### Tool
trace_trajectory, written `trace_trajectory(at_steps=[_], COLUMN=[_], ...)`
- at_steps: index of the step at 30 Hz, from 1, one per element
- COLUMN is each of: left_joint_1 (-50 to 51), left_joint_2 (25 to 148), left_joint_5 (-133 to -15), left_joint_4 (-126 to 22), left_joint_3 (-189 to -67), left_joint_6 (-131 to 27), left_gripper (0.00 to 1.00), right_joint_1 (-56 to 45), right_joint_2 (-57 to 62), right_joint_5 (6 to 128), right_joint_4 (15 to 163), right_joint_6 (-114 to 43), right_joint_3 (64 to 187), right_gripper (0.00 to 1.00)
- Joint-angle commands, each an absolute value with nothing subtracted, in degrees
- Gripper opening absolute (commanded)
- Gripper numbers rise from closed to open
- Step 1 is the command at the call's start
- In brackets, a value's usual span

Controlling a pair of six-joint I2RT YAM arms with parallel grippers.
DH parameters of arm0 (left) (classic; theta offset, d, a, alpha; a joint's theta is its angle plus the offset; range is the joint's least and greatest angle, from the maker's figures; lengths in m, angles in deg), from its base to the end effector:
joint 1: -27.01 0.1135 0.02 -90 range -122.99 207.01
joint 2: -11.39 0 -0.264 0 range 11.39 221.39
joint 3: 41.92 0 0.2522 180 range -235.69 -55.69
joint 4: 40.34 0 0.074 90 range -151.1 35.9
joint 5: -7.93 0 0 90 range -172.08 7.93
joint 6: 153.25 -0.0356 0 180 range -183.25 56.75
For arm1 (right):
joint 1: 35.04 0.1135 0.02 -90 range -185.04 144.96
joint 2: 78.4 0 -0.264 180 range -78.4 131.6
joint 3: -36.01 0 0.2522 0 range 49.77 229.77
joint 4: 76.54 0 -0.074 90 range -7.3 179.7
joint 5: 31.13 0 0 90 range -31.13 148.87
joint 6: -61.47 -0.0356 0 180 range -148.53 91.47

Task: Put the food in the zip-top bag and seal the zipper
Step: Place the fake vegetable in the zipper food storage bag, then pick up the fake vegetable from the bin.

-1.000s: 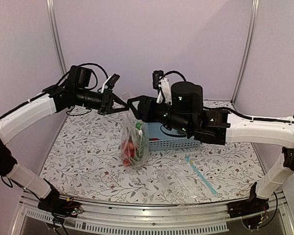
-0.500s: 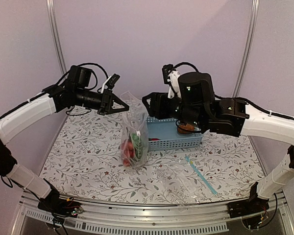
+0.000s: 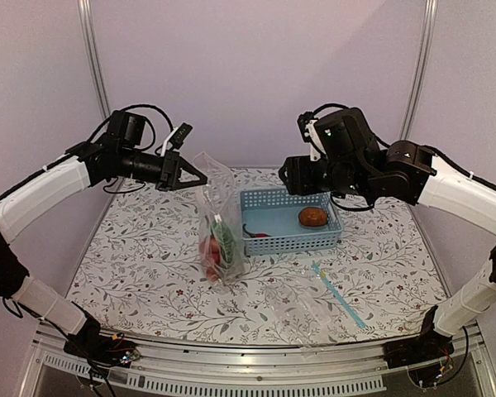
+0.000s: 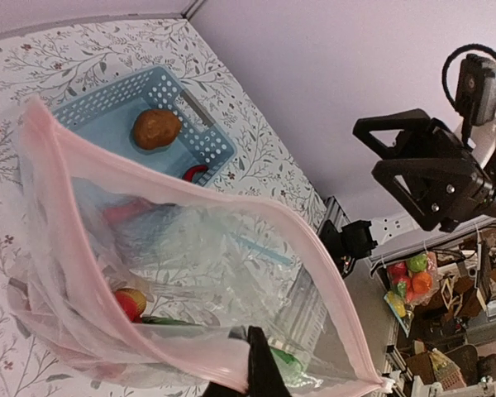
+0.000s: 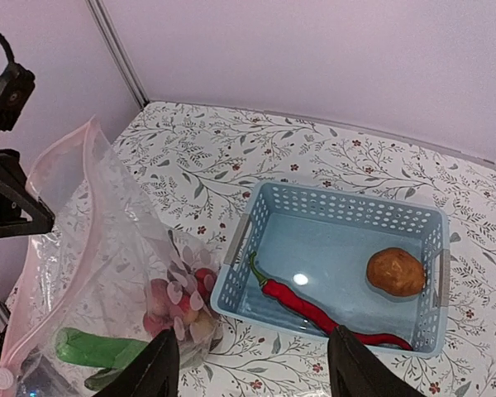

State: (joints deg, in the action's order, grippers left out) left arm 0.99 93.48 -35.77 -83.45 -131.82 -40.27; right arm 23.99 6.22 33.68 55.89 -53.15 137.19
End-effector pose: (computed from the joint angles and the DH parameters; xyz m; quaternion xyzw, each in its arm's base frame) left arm 0.2709 -0.1609 0.3523 0.2022 0.8116 -0.4929 0.2396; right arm 0.1818 0.2735 0.3935 -0.1487 0.8432 0.1790 0.4846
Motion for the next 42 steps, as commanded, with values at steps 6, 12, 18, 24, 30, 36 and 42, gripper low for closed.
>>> trace_trajectory(at_steps=[6,12,18,24,30,36,42], left_joint_1=[1.7,1.7,2.0,2.3,2.5,2.6,2.7], left_joint_2=[89.7,89.4,89.2,89.2,89.4,89.6,89.7], left_joint_5=[-38.0,-38.2,-37.8,-37.4,-37.5,-37.1,-36.9], left_joint_4=[-83.5,-83.7,-83.7,-83.6,-83.1,-82.7,-82.6], left_joint_3=[-127.0,-126.4,-126.3,-126.2,-125.9,-125.8,-125.7], left_joint_6=[-48.7,-48.1,-48.0,-47.7,-47.0,-46.6,-46.4], left_gripper=[0.00,0.00,0.00,0.00,0.00,0.00,0.00], right_joint_1=[10.7,5.5,4.7,4.1,4.5,6.7,8.4], right_joint_2=[13.7,22.1,32.0,40.8,48.3,52.6,56.9], right_joint_5=[55.9,67.4,67.6,68.3,69.6,66.3,62.5], right_joint_4=[42.7,36.6,34.4,34.4,35.1,37.0,38.8], right_joint_6=[-47.6,-38.5,-32.2,-30.0,-29.1,-27.1,-27.1], right_joint_3=[142.9,149.5,155.4,160.7,163.7,165.1,167.2], right_gripper=[0.65,0.66,0.66,0.65,0.64,0.61,0.60])
